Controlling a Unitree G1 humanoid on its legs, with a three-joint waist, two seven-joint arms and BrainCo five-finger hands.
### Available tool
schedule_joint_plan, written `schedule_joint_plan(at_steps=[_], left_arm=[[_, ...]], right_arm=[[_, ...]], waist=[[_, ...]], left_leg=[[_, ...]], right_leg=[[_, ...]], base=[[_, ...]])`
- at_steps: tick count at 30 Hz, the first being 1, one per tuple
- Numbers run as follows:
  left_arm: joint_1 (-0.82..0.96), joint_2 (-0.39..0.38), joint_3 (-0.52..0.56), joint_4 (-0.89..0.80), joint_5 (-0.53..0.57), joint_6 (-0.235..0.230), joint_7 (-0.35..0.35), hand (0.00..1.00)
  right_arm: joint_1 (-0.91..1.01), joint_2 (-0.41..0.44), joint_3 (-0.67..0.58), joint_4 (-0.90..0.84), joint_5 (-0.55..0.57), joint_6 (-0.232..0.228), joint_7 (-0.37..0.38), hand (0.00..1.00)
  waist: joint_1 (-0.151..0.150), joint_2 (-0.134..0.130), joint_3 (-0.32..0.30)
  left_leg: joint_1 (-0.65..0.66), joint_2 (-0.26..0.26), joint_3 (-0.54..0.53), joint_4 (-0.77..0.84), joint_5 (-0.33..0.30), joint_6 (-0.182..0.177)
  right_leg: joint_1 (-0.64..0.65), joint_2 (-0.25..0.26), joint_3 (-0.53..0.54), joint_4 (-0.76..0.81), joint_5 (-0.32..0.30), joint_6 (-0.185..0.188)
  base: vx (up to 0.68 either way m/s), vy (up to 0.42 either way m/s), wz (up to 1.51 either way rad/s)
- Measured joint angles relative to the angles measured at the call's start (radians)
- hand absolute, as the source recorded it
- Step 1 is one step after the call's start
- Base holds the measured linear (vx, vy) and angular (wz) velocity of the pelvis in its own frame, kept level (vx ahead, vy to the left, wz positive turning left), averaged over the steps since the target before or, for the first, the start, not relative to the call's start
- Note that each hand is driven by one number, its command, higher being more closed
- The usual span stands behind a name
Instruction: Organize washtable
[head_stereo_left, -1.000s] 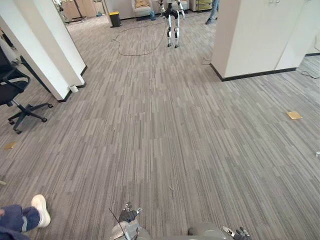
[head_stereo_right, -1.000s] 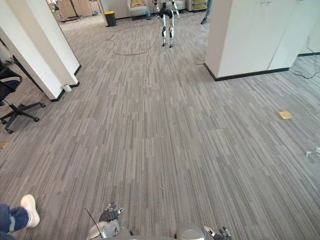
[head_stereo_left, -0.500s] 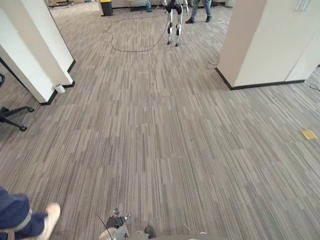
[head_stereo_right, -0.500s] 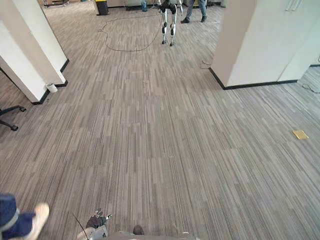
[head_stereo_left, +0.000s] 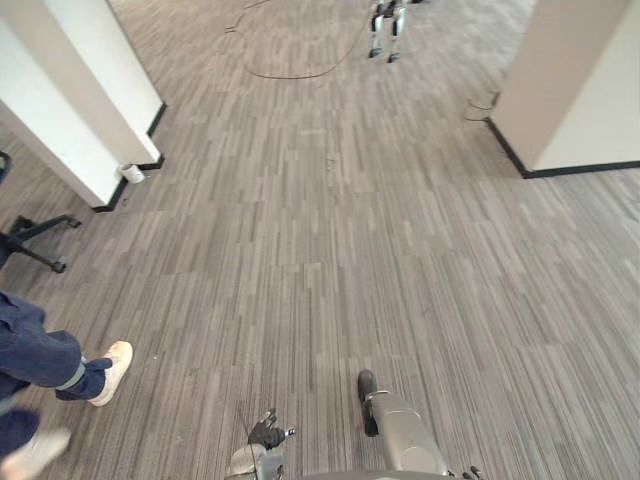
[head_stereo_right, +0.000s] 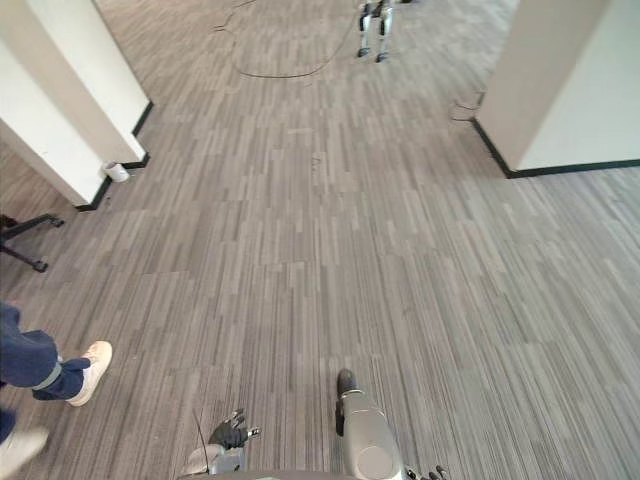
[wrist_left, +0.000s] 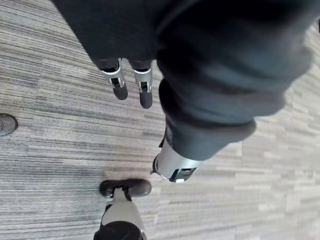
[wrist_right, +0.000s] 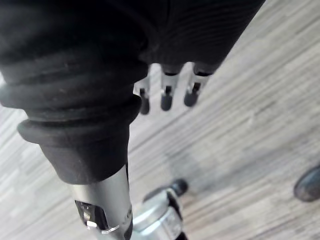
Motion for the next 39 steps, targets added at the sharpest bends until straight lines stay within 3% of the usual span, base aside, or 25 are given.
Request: schedule_joint_plan(at_steps=[1, 2, 3, 6, 9, 11, 13, 17, 18, 19, 20, 21, 22, 23, 25, 27, 29, 32, 33, 34, 35, 36, 37, 38, 39], left_arm=[[0.002, -0.018, 0.083, -0.015, 0.004, 0.003, -0.001, 0.0], [0.008, -0.018, 0.12, -0.027, 0.004, 0.003, 0.0, 0.0], [0.02, -0.018, 0.173, -0.046, 0.001, 0.001, -0.001, 0.0], [0.034, -0.002, 0.224, -0.075, -0.015, 0.001, -0.001, 0.0], [0.057, 0.018, 0.219, -0.096, -0.115, -0.02, 0.001, 0.0], [0.064, 0.027, 0.193, -0.095, -0.155, -0.026, 0.006, 0.0], [0.076, 0.042, 0.119, -0.096, -0.156, -0.031, 0.009, 0.0], [0.099, 0.041, 0.064, -0.116, -0.118, -0.038, 0.02, 0.0], [0.115, 0.049, 0.056, -0.116, -0.107, -0.04, 0.02, 0.0], [0.119, 0.059, 0.053, -0.116, -0.1, -0.04, 0.019, 0.0], [0.115, 0.105, 0.032, -0.109, -0.088, -0.038, 0.019, 0.0], [0.101, 0.122, 0.014, -0.104, -0.088, -0.038, 0.021, 0.0], [0.09, 0.124, -0.008, -0.097, -0.086, -0.038, 0.022, 0.0], [0.082, 0.122, -0.023, -0.09, -0.078, -0.035, 0.022, 0.0], [0.042, 0.099, -0.096, -0.055, -0.042, -0.023, 0.02, 0.0], [0.028, 0.089, -0.146, -0.034, -0.029, -0.018, 0.018, 0.0], [0.014, 0.077, -0.163, -0.021, -0.029, -0.016, 0.013, 0.0], [-0.003, 0.054, -0.172, -0.021, -0.028, -0.016, 0.002, 0.0], [0.0, 0.054, -0.17, -0.02, -0.025, -0.015, 0.002, 0.0], [0.004, 0.049, -0.163, -0.005, -0.01, -0.015, 0.002, 0.0], [0.0, 0.038, -0.139, 0.001, 0.015, -0.015, 0.002, 0.0], [0.001, 0.029, -0.125, 0.0, 0.026, -0.016, 0.0, 0.0], [-0.001, 0.001, -0.097, -0.001, 0.043, -0.017, 0.001, 0.0], [-0.001, -0.011, -0.085, -0.002, 0.047, -0.017, -0.001, 0.0], [-0.004, -0.022, -0.074, -0.006, 0.05, -0.018, -0.005, 0.0]], right_arm=[[0.007, -0.002, 0.004, -0.025, 0.002, 0.007, -0.003, 0.0], [0.007, -0.005, 0.005, -0.034, 0.002, 0.009, -0.004, 0.0], [0.003, -0.002, 0.008, -0.061, 0.003, 0.009, -0.005, 0.0], [-0.008, 0.004, 0.015, -0.059, 0.002, 0.004, -0.005, 0.0], [-0.019, -0.008, 0.033, -0.021, 0.005, 0.006, -0.003, 0.0], [-0.026, -0.012, 0.038, -0.01, 0.005, 0.014, -0.003, 0.0], [-0.025, -0.03, 0.056, 0.012, -0.003, 0.016, 0.007, 0.0], [-0.026, -0.062, 0.055, 0.067, -0.071, 0.012, 0.024, 0.0], [-0.022, -0.063, 0.084, 0.079, -0.094, 0.013, 0.032, 0.0], [-0.019, -0.062, 0.092, 0.087, -0.108, 0.012, 0.039, 0.0], [-0.015, -0.026, 0.094, 0.106, -0.122, 0.013, 0.04, 0.0], [-0.013, -0.003, 0.092, 0.108, -0.118, 0.014, 0.039, 0.0], [-0.011, 0.007, 0.088, 0.109, -0.116, 0.014, 0.036, 0.0], [-0.017, 0.002, 0.085, 0.111, -0.116, 0.015, 0.037, 0.0], [-0.038, -0.019, 0.079, 0.082, -0.114, 0.01, 0.038, 0.0], [-0.031, -0.027, 0.084, 0.049, -0.097, 0.004, 0.036, 0.0], [-0.036, -0.028, 0.086, 0.046, -0.067, 0.003, 0.035, 0.0], [-0.055, -0.031, 0.099, 0.035, -0.036, 0.001, 0.03, 0.0], [-0.055, -0.03, 0.104, 0.035, -0.036, 0.002, 0.022, 0.0], [-0.052, -0.031, 0.102, 0.035, -0.036, 0.005, 0.017, 0.0], [-0.052, -0.037, 0.095, 0.026, -0.035, 0.006, 0.016, 0.0], [-0.056, -0.038, 0.093, 0.018, -0.032, 0.006, 0.016, 0.0], [-0.063, -0.05, 0.08, 0.005, -0.022, 0.007, 0.017, 0.0], [-0.063, -0.047, 0.074, -0.001, -0.016, 0.011, 0.017, 0.0], [-0.061, -0.044, 0.07, -0.013, -0.001, 0.016, 0.018, 0.0]], waist=[[0.006, 0.01, 0.003], [0.012, 0.004, 0.006], [0.023, 0.005, 0.01], [0.052, -0.014, 0.014], [0.069, -0.028, 0.01], [0.064, -0.031, 0.01], [0.066, -0.024, 0.005], [0.096, 0.008, -0.034], [0.111, -0.018, -0.076], [0.117, -0.034, -0.106], [0.108, -0.118, -0.135], [0.094, -0.142, -0.135], [0.078, -0.138, -0.131], [0.068, -0.136, -0.13], [0.06, -0.085, -0.081], [0.056, -0.056, -0.064], [0.042, -0.055, -0.059], [0.01, -0.044, -0.04], [0.012, -0.054, -0.032], [0.011, -0.052, -0.031], [0.011, -0.034, -0.024], [0.012, -0.033, -0.019], [0.008, -0.016, -0.007], [0.006, -0.013, -0.003], [0.007, 0.006, 0.002]], left_leg=[[-0.101, 0.058, -0.008, 0.244, 0.156, -0.078], [-0.144, 0.086, -0.011, 0.343, 0.283, -0.089], [-0.215, 0.144, -0.009, 0.542, 0.337, -0.079], [-0.327, 0.18, 0.039, 0.734, 0.271, -0.027], [-0.456, 0.166, 0.123, 0.488, 0.165, -0.003], [-0.503, 0.12, 0.122, 0.155, 0.153, -0.025], [-0.518, 0.059, 0.077, -0.314, 0.203, -0.097], [-0.576, 0.058, 0.065, -0.385, 0.206, -0.087], [-0.577, 0.044, 0.06, -0.315, 0.317, 0.014], [-0.569, 0.025, 0.068, -0.302, 0.341, 0.047], [-0.505, -0.046, 0.101, -0.294, 0.325, 0.124], [-0.467, -0.085, 0.097, -0.292, 0.289, 0.144], [-0.435, -0.106, 0.082, -0.293, 0.257, 0.156], [-0.408, -0.109, 0.082, -0.294, 0.24, 0.164], [-0.248, -0.098, 0.065, -0.335, 0.16, 0.172], [-0.133, -0.075, 0.061, -0.376, 0.127, 0.169], [-0.047, -0.07, 0.054, -0.436, 0.124, 0.169], [0.01, -0.04, 0.027, -0.451, 0.049, 0.108], [0.029, -0.037, 0.016, -0.433, 0.004, 0.087], [0.046, -0.026, 0.0, -0.408, -0.046, 0.073], [0.066, -0.009, -0.001, -0.377, -0.067, 0.074], [0.066, -0.007, 0.006, -0.344, -0.061, 0.07], [0.038, 0.021, 0.006, -0.228, -0.04, 0.047], [0.009, 0.042, 0.003, -0.144, -0.025, 0.022], [-0.064, 0.093, -0.006, 0.06, 0.039, -0.036]], right_leg=[[0.048, 0.022, -0.01, 0.025, -0.065, -0.014], [0.073, 0.038, 0.004, 0.03, -0.091, -0.02], [0.138, 0.082, 0.026, 0.03, -0.138, -0.04], [0.315, 0.132, 0.127, -0.02, -0.213, -0.081], [0.425, 0.135, 0.234, -0.116, -0.236, -0.082], [0.465, 0.134, 0.271, -0.137, -0.268, -0.061], [0.551, 0.141, 0.315, -0.174, -0.316, -0.042], [0.674, 0.159, 0.419, -0.168, -0.347, -0.007], [0.64, 0.147, 0.445, -0.017, -0.379, 0.004], [0.603, 0.134, 0.443, 0.082, -0.379, 0.008], [0.515, 0.075, 0.429, 0.344, -0.309, 0.108], [0.48, 0.054, 0.417, 0.454, -0.199, 0.2], [0.438, 0.046, 0.412, 0.559, -0.099, 0.283], [0.403, 0.045, 0.399, 0.627, -0.1, 0.283], [0.289, 0.021, 0.274, 0.747, -0.209, 0.192], [0.211, 0.01, 0.183, 0.684, -0.284, 0.137], [0.116, 0.005, 0.143, 0.536, -0.329, 0.121], [0.012, -0.007, 0.18, 0.096, -0.236, 0.109], [0.002, -0.026, 0.233, -0.078, -0.155, 0.11], [-0.011, -0.037, 0.235, -0.089, -0.042, 0.144], [-0.037, -0.012, 0.231, 0.01, -0.021, 0.151], [-0.048, -0.013, 0.232, 0.054, -0.022, 0.149], [-0.041, -0.01, 0.214, 0.113, -0.064, 0.097], [-0.03, -0.005, 0.202, 0.126, -0.088, 0.09], [0.016, 0.011, 0.178, 0.132, -0.128, 0.07]], base=[[0.63, -0.265, 0.13], [0.63, -0.2, -0.41], [0.62, -0.154, -0.94], [0.62, -0.12, -1.07], [0.49, 0.009, -0.96], [0.58, 0.07, -0.59], [0.64, 0.135, -0.41], [0.72, 0.297, -0.91], [0.81, 0.389, -1.27], [0.98, 0.453, -1.17], [0.96, 0.406, -0.43], [0.95, 0.367, -0.03], [0.61, 0.194, 0.35], [0.57, 0.18, 0.15], [0.63, 0.217, -0.08], [0.58, 0.114, 0.07], [0.5, 0.019, 0.25], [0.6, -0.136, 0.59], [0.6, -0.221, 0.36], [0.76, -0.285, 0.3], [0.64, -0.228, 0.2], [0.62, -0.232, 0.14], [0.55, -0.263, 0.15], [0.65, -0.342, 0.21], [0.52, -0.289, 0.14]])
